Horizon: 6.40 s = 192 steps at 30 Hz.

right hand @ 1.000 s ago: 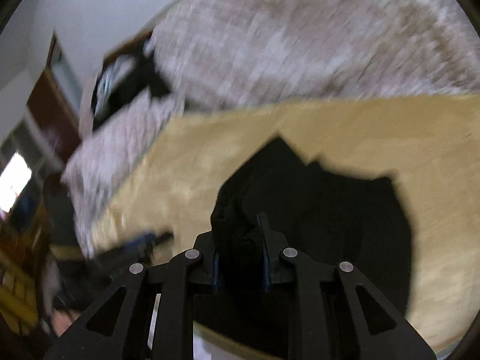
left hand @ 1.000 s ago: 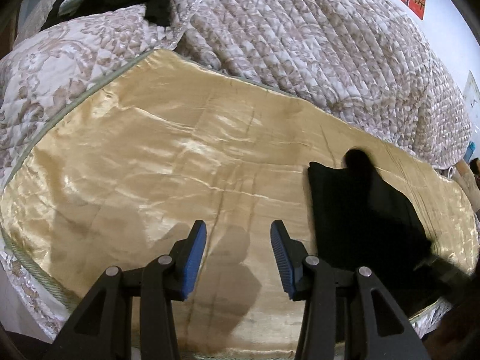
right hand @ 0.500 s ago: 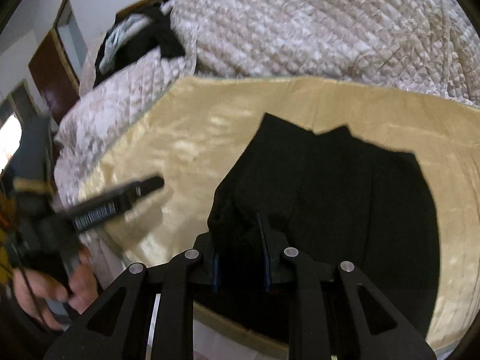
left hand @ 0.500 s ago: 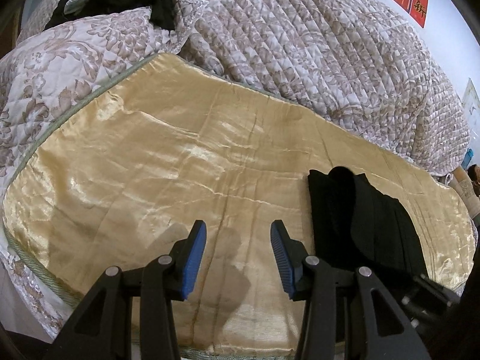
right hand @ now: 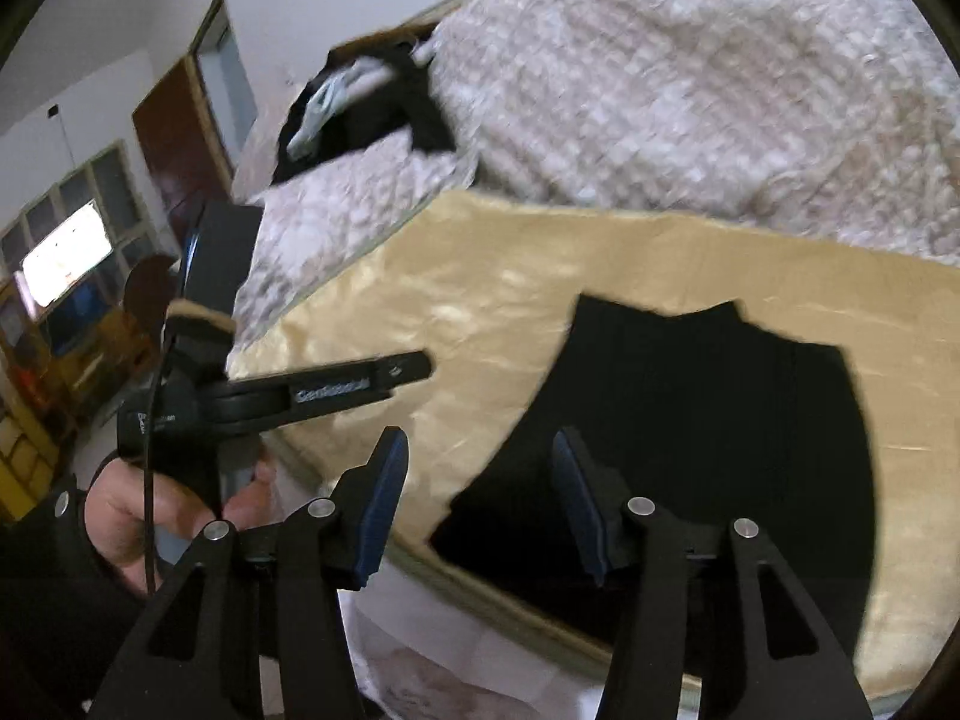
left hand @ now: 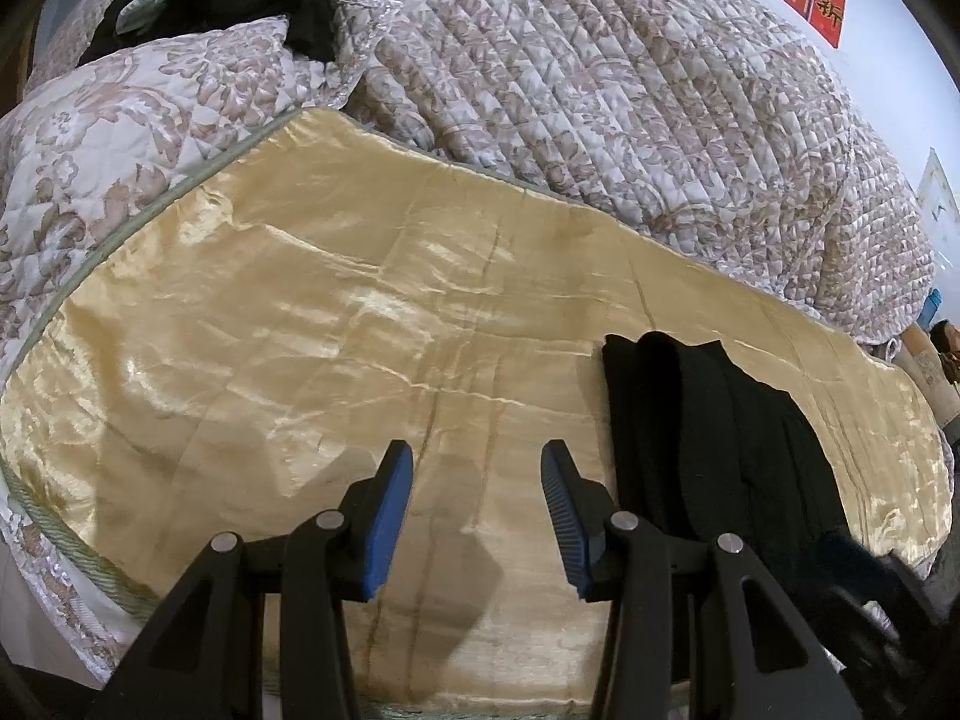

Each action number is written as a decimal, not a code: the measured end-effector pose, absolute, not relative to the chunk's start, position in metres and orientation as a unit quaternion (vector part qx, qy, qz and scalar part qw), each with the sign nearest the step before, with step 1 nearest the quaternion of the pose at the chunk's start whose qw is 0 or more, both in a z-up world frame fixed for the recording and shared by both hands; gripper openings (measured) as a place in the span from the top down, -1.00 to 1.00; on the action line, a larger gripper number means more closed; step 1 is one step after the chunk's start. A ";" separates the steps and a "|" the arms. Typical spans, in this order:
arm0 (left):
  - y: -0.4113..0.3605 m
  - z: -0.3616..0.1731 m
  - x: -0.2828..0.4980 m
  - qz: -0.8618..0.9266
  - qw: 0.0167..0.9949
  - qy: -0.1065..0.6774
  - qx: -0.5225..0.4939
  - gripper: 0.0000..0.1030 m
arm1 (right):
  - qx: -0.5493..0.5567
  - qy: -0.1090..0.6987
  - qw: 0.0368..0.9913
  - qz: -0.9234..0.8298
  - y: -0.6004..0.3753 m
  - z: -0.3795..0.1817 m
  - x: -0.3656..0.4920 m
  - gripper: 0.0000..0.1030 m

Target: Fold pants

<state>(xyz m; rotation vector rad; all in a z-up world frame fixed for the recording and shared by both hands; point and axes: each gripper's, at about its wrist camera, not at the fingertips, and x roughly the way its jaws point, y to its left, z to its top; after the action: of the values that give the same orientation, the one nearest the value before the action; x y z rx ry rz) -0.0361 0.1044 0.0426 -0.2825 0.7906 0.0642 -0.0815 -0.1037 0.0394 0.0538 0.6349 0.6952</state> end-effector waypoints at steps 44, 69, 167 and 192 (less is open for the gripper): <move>0.020 0.038 0.022 -0.112 0.907 0.399 -0.075 0.09 | 0.041 0.387 0.900 0.197 -0.223 0.021 0.062 0.68; 0.009 0.060 -0.018 -0.120 0.913 0.388 -0.038 0.10 | -0.008 0.396 0.892 0.216 -0.196 0.026 -0.021 0.66; 0.065 0.038 0.125 -0.109 0.885 0.441 -0.102 0.38 | 0.215 0.430 0.825 0.296 -0.185 0.017 0.141 0.62; 0.017 0.037 0.029 -0.050 0.919 0.391 0.018 0.30 | 0.001 0.407 0.890 0.205 -0.155 0.004 0.045 0.59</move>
<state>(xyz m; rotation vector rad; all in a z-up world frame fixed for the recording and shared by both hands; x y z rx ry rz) 0.0286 0.0173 0.0367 0.0378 0.8047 -0.1021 0.0453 -0.1546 0.0042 0.0016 0.8451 0.4247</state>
